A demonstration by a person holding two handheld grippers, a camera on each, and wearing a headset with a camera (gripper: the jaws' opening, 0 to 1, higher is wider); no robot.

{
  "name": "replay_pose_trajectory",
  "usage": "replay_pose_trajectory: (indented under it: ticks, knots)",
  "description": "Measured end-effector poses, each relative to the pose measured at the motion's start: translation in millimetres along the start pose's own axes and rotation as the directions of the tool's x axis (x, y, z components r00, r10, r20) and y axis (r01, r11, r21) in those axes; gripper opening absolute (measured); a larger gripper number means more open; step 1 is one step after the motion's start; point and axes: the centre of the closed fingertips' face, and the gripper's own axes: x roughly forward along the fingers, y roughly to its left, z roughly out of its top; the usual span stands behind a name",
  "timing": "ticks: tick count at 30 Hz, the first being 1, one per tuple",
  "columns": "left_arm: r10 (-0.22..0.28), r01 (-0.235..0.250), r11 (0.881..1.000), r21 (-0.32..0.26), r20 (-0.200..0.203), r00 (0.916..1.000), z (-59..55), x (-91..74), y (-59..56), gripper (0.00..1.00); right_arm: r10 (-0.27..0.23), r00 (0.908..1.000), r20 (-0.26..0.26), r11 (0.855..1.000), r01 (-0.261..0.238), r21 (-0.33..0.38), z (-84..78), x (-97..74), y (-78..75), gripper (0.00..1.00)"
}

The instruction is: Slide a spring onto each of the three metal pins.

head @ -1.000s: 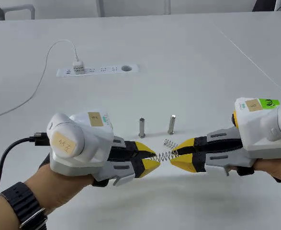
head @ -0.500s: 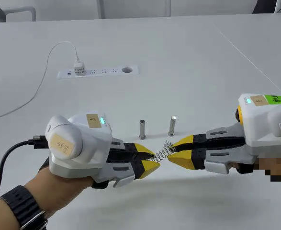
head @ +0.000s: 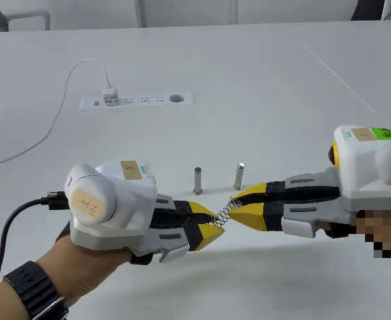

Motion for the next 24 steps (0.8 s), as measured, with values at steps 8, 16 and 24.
replay_pose_trajectory:
  ticks: [8, 16, 24]
  knots:
    - [0.0, 0.0, 1.0, 0.002, -0.003, 1.0, 0.1, 2.3, -0.4, 0.09, 0.005, 0.9998, 0.017, 1.0, -0.005, 0.006, 4.6, 1.8, 1.9, 0.13]
    - [0.001, -0.001, 1.0, -0.007, -0.003, 1.0, -0.5, 5.7, -1.1, 0.09, 0.011, 0.9998, 0.019, 1.0, -0.012, 0.001, 7.8, 6.2, 4.8, 0.12]
    - [0.002, -0.002, 1.0, -0.008, -0.004, 1.0, -1.2, 7.8, -0.7, 0.1, 0.013, 0.9999, 0.0, 0.999, -0.013, -0.031, 8.7, 10.5, 5.5, 0.12]
